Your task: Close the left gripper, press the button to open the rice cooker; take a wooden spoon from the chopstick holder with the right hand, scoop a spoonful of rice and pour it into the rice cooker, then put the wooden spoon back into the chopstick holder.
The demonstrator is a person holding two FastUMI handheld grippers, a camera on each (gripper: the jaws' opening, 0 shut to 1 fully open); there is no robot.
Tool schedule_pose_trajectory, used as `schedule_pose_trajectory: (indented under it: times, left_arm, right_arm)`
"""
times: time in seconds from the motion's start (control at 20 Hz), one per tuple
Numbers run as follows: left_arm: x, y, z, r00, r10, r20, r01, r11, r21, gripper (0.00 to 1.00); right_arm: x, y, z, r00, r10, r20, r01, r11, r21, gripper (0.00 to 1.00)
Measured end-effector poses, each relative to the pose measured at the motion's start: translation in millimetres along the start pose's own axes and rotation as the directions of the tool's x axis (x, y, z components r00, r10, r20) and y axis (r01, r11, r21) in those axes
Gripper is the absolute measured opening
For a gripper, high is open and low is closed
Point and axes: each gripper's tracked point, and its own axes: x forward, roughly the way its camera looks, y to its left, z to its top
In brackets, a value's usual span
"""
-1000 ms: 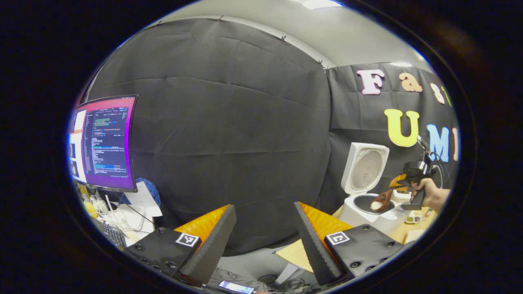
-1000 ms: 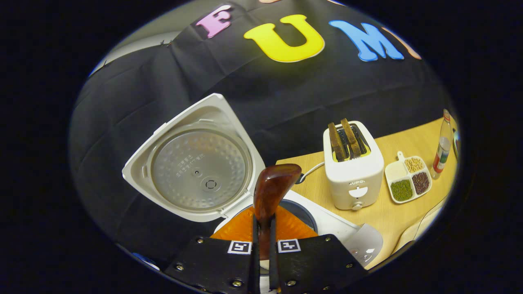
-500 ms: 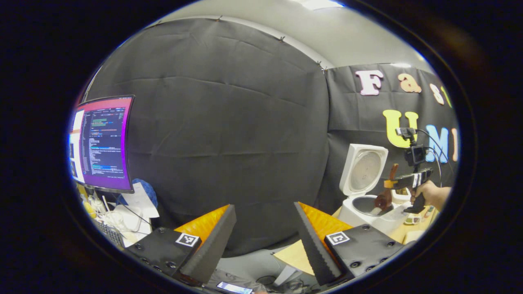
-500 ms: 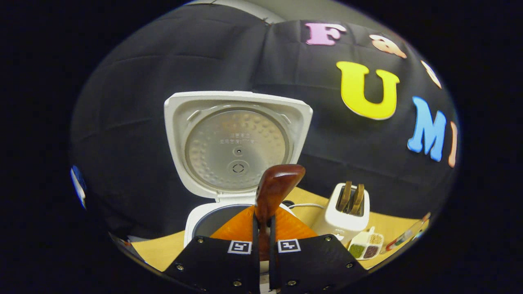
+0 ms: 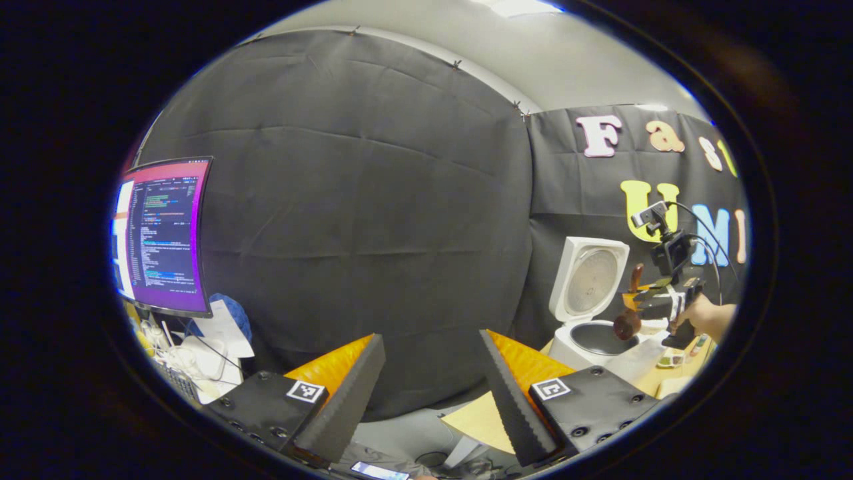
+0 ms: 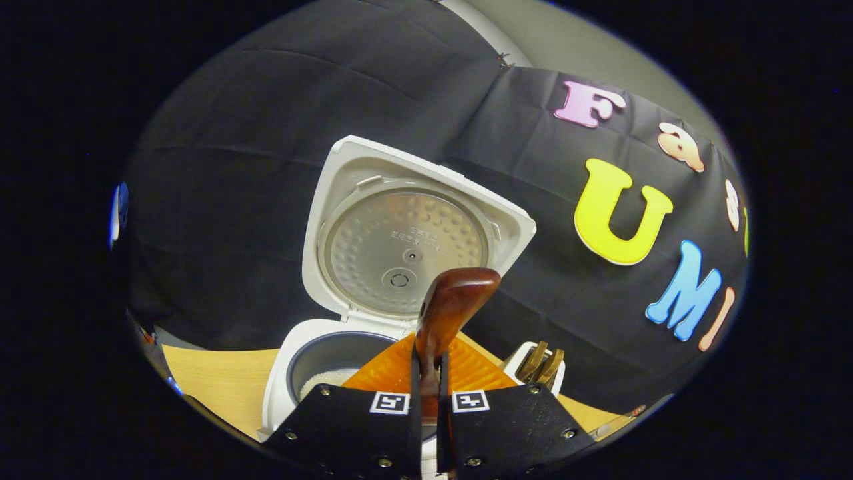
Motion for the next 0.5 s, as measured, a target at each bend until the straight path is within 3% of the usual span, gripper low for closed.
schedule_pose_trajectory:
  times: [0.2,0.5]
  left_arm:
    - [2,-6,5,1.0,-0.013,0.014,0.013,1.0,-0.006,0.96]
    - [10,-32,20,0.998,-0.045,0.047,0.045,0.999,-0.009,0.95]
  right_arm:
    - [-4,-9,5,0.999,0.048,-0.018,-0.042,0.967,0.251,0.09]
    - [-24,-34,14,0.995,0.095,0.014,-0.086,0.819,0.567,0.09]
